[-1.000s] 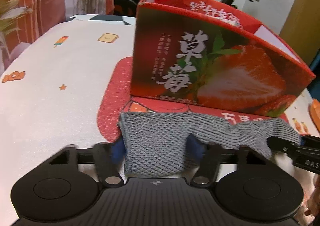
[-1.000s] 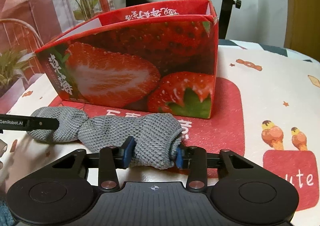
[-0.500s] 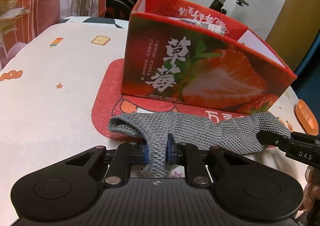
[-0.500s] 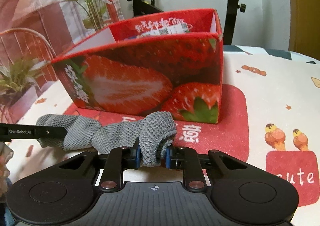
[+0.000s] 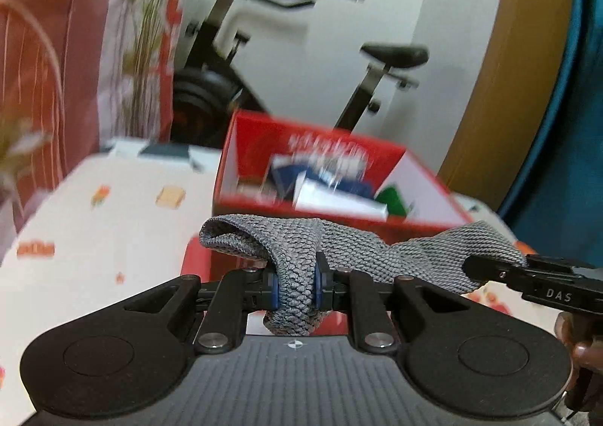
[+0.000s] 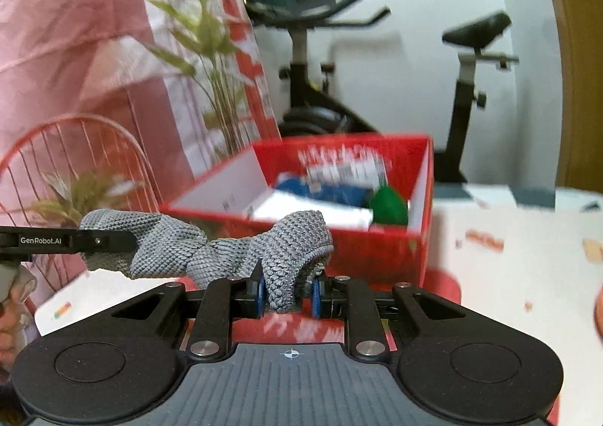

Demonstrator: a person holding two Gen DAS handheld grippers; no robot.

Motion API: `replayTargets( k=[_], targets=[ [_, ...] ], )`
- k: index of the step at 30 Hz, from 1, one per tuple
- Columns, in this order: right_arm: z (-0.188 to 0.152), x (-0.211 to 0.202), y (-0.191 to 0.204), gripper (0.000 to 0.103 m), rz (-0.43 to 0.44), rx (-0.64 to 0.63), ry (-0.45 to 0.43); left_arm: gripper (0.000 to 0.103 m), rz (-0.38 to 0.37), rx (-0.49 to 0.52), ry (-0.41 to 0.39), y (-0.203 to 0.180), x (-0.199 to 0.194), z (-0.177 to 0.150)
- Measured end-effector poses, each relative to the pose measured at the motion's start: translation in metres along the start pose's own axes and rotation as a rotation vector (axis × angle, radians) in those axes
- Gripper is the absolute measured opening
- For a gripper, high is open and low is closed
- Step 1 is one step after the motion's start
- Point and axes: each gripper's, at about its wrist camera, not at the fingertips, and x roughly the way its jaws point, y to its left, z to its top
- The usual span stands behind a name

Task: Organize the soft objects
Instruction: 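Lift the grey towel with both tools and carry it over the red box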

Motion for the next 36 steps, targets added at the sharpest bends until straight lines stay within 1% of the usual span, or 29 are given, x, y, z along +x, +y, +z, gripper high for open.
replayTargets(
  k=[5, 8, 11, 14, 16, 18, 19, 21, 26, 28, 32, 36],
  targets=[
    [0.033, -0.009, 0.002, 0.02, 0.002, -0.035, -0.067, 0.017, -0.018, 0.028, -0.067, -0.009, -0.006, 0.028],
    [0.056, -0.009, 0.003, 0.02, -0.006, -0.06, -0.094, 0.017, -0.028, 0.026, -0.093, -0.012, -0.005, 0.044],
    [0.079, -0.003, 0.004, 0.02, -0.02, -0.09, -0.106, 0.017, -0.028, 0.036, -0.113, -0.013, -0.002, 0.062],
    [0.101, 0.011, 0.007, 0.02, -0.034, -0.139, -0.099, 0.017, -0.029, 0.084, -0.116, -0.017, 0.012, 0.08],
    [0.112, 0.028, 0.009, 0.02, -0.035, -0.173, -0.062, 0.017, -0.017, 0.144, -0.068, -0.023, 0.033, 0.091],
    [0.121, 0.05, 0.005, 0.02, -0.028, -0.184, 0.017, 0.017, -0.015, 0.168, -0.011, -0.023, 0.055, 0.097],
    [0.123, 0.061, 0.002, 0.02, -0.025, -0.181, 0.056, 0.017, -0.027, 0.151, 0.025, -0.022, 0.067, 0.099],
    [0.123, 0.08, -0.003, 0.02, -0.035, -0.174, 0.12, 0.017, -0.074, 0.098, 0.106, -0.017, 0.091, 0.1],
    [0.111, 0.125, -0.02, 0.019, -0.058, -0.113, 0.266, 0.017, -0.078, 0.128, 0.26, -0.02, 0.142, 0.092],
    [0.104, 0.14, -0.025, 0.019, -0.065, -0.09, 0.314, 0.017, -0.064, 0.133, 0.311, -0.019, 0.158, 0.087],
    [0.092, 0.157, -0.031, 0.02, -0.074, -0.095, 0.373, 0.017, -0.038, 0.166, 0.351, -0.022, 0.174, 0.077],
    [0.09, 0.171, -0.033, 0.02, -0.077, -0.117, 0.424, 0.017, -0.017, 0.24, 0.382, -0.027, 0.188, 0.078]
  ],
)
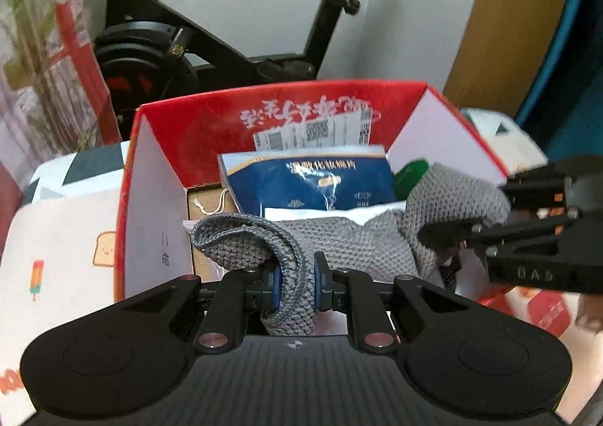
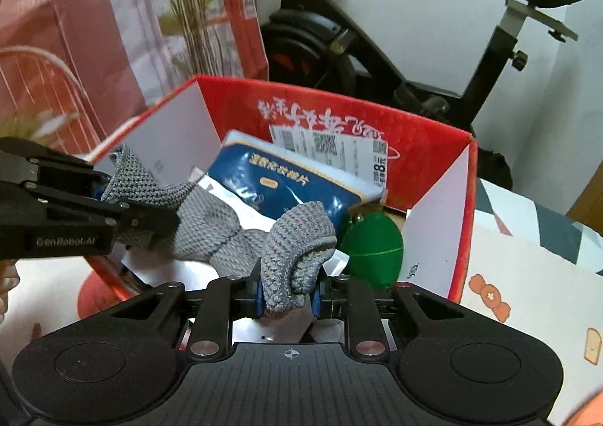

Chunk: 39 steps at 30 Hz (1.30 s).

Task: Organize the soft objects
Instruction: 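Lift the grey towel with both tools and carry it over the red box, then lower the grey towel into the red box, then open both tools to release the towel and withdraw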

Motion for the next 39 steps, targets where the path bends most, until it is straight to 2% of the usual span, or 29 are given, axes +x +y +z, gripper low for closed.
replayTargets(
  k=[11, 19, 23, 24, 25, 27, 30, 33, 35, 36, 37, 39],
  targets=[
    [0.007, 0.026, 0.0, 0.02, 0.01, -0.026, 0.076, 0.017, 0.016, 0.042, 0.048, 0.0, 0.02, 0.005],
    [0.005, 0.032, -0.01, 0.02, 0.036, 0.055, 0.104, 0.017, -0.006, -0.026, 0.046, 0.007, 0.028, 0.004],
    [0.002, 0.027, -0.012, 0.021, 0.037, 0.069, 0.114, 0.019, -0.017, -0.02, 0.037, 0.008, 0.022, 0.003],
    [0.002, 0.025, -0.012, 0.023, 0.035, 0.07, 0.114, 0.026, -0.023, -0.027, 0.035, 0.009, 0.02, 0.003],
    [0.001, 0.023, -0.012, 0.027, 0.034, 0.069, 0.116, 0.039, -0.031, -0.026, 0.032, 0.009, 0.017, 0.003],
    [-0.001, 0.018, -0.012, 0.031, 0.032, 0.064, 0.124, 0.059, -0.038, -0.005, 0.024, 0.009, 0.011, 0.001],
    [-0.004, 0.009, -0.011, 0.032, 0.039, 0.05, 0.121, 0.063, -0.038, 0.024, 0.007, 0.006, 0.001, -0.003],
    [-0.003, -0.001, -0.011, 0.037, 0.04, 0.04, 0.104, 0.068, -0.066, 0.009, -0.024, 0.007, -0.013, -0.009],
    [-0.001, -0.006, -0.008, 0.047, 0.028, 0.024, 0.096, 0.068, -0.064, 0.005, -0.047, 0.008, -0.022, -0.011],
    [0.0, -0.01, -0.007, 0.066, 0.011, 0.011, 0.086, 0.068, -0.062, 0.004, -0.062, 0.009, -0.027, -0.012],
    [0.002, -0.015, -0.005, 0.073, 0.0, -0.005, 0.067, 0.068, -0.06, 0.001, -0.082, 0.009, -0.033, -0.012],
    [0.007, -0.025, -0.004, 0.073, -0.01, -0.029, 0.038, 0.068, -0.064, -0.01, -0.115, 0.011, -0.042, -0.01]
  ],
)
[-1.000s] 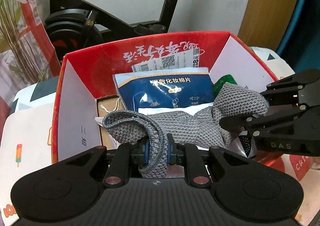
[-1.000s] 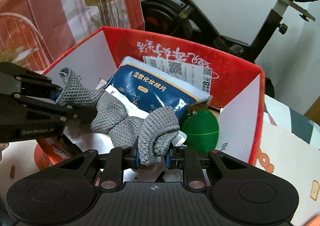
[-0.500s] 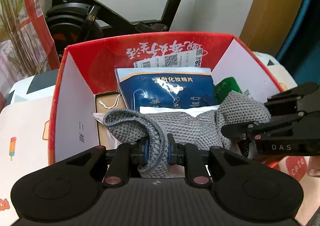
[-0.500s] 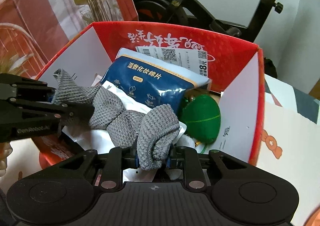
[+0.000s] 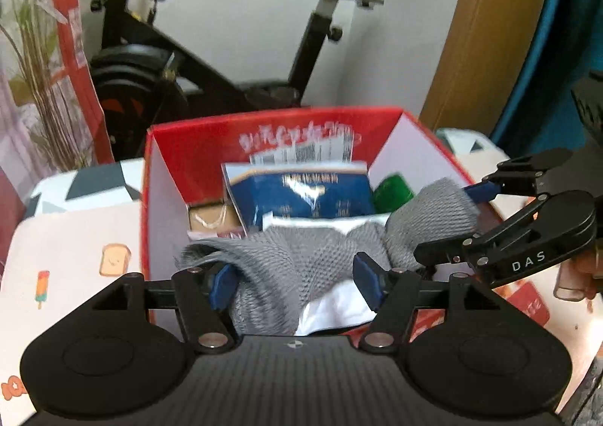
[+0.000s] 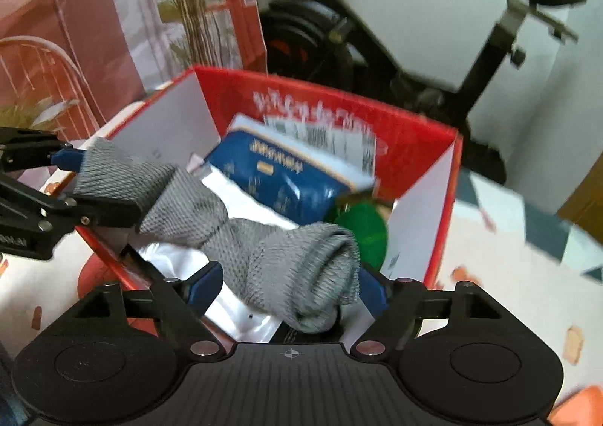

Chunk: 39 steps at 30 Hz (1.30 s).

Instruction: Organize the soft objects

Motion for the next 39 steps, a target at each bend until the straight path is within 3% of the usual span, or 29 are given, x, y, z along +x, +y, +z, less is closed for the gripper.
replayTargets(
  k=[5, 7, 9, 15, 17, 19, 24, 28, 39],
  targets=[
    [0.01, -0.021, -0.007, 0.071, -0.006, 0.02, -0.083, 0.068, 0.02, -0.04, -0.08, 0.005, -0.018, 0.01],
    [0.013, -0.025, -0.009, 0.061, -0.008, 0.031, -0.108, 0.067, 0.026, -0.057, -0.114, 0.005, -0.024, 0.014],
    [0.014, -0.027, -0.012, 0.057, -0.005, 0.043, -0.12, 0.067, 0.025, -0.075, -0.139, 0.006, -0.027, 0.018],
    [0.009, -0.029, -0.012, 0.058, 0.002, 0.066, -0.136, 0.068, 0.045, -0.058, -0.149, -0.001, -0.028, 0.019],
    [0.008, -0.032, -0.01, 0.063, -0.028, 0.078, -0.135, 0.073, 0.056, -0.05, -0.144, -0.004, -0.029, 0.018],
    [0.007, -0.035, -0.006, 0.079, -0.035, 0.085, -0.141, 0.088, 0.065, -0.057, -0.149, -0.004, -0.031, 0.018],
    [0.004, -0.055, 0.003, 0.101, -0.05, 0.094, -0.196, 0.097, 0.092, -0.081, -0.178, -0.003, -0.044, 0.017],
    [0.0, -0.075, 0.004, 0.103, -0.042, 0.13, -0.246, 0.103, 0.106, -0.085, -0.199, -0.008, -0.058, 0.017],
    [-0.016, -0.148, 0.026, 0.103, -0.084, 0.174, -0.391, 0.103, 0.176, -0.108, -0.291, -0.034, -0.118, 0.009]
  ],
)
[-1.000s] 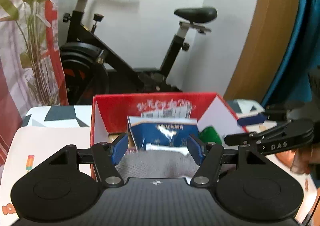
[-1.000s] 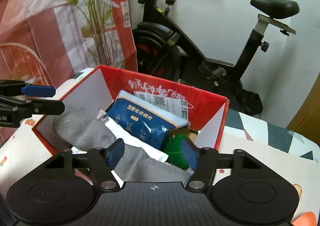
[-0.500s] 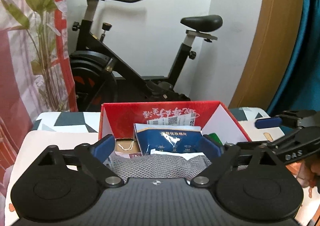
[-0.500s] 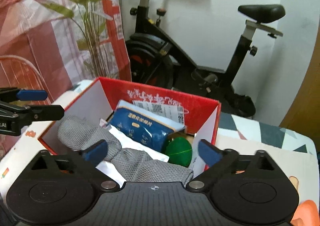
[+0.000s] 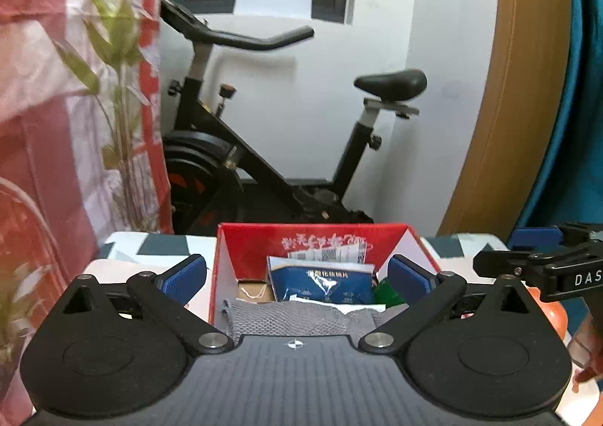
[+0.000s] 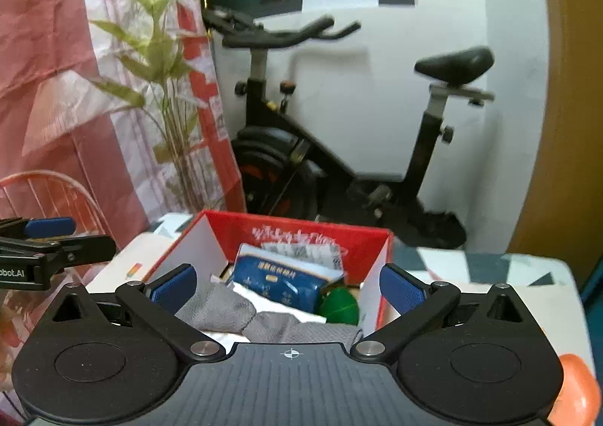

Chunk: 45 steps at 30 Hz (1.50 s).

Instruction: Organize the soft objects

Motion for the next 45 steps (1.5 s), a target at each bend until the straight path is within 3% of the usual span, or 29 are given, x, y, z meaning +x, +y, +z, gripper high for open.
replayTargets(
  k=[9, 13, 17, 20, 26, 32, 45],
  targets=[
    [0.006, -0.081, 0.029, 0.103, -0.011, -0.029, -0.161, 0.103, 0.085, 0.011, -0.095, -0.019, -0.07, 0.009],
    [0.006, -0.116, 0.037, 0.103, -0.005, -0.013, -0.211, 0.103, 0.159, 0.049, -0.137, -0.034, -0.102, 0.008],
    [0.002, -0.151, 0.049, 0.103, -0.033, -0.027, -0.255, 0.103, 0.144, 0.037, -0.181, -0.042, -0.136, 0.007],
    [-0.002, -0.175, 0.057, 0.103, -0.037, -0.014, -0.276, 0.103, 0.134, 0.037, -0.22, -0.046, -0.164, 0.004],
    [-0.016, -0.217, 0.069, 0.103, -0.028, 0.042, -0.311, 0.103, 0.204, 0.027, -0.257, -0.053, -0.209, -0.001],
    [-0.027, -0.253, 0.086, 0.103, -0.051, 0.016, -0.35, 0.103, 0.237, 0.016, -0.323, -0.056, -0.252, -0.01],
    [-0.035, -0.3, 0.108, 0.103, -0.061, -0.031, -0.403, 0.103, 0.298, 0.014, -0.366, -0.062, -0.296, -0.02]
  ],
)
